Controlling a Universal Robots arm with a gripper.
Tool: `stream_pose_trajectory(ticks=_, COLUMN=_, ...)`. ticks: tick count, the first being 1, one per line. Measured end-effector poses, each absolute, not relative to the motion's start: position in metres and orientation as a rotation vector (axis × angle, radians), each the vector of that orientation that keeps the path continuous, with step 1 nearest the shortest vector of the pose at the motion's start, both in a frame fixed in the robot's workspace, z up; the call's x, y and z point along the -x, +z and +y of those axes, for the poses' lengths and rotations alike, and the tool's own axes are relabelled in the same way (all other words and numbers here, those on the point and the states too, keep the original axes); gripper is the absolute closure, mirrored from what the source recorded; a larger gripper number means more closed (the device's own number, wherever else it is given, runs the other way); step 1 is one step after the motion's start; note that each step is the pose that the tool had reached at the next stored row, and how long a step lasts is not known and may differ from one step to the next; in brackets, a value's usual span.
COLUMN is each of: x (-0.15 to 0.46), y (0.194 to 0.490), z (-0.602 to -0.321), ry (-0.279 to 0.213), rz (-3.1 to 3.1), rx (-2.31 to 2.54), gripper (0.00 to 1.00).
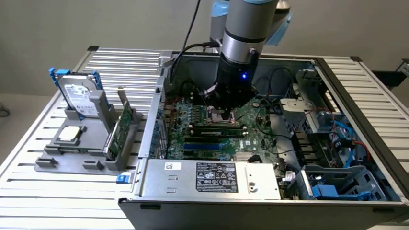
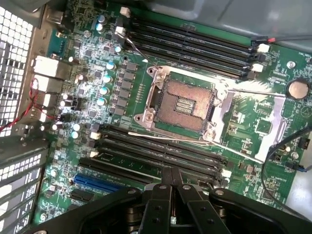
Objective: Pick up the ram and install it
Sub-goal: 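Press down the ram until it locks into place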
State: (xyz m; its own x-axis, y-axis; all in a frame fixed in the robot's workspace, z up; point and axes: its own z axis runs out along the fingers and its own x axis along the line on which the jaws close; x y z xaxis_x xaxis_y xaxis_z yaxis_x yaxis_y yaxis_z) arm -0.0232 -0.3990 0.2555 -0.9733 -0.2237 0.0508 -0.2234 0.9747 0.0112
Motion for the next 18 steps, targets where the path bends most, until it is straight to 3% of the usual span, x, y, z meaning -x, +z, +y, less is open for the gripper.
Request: stream_pose_trajectory(ticks=18, x=0.0232, y=0.2557, z=-0.403, ry=0.02, rz=-3.09, rx=-0.095, gripper=0.89)
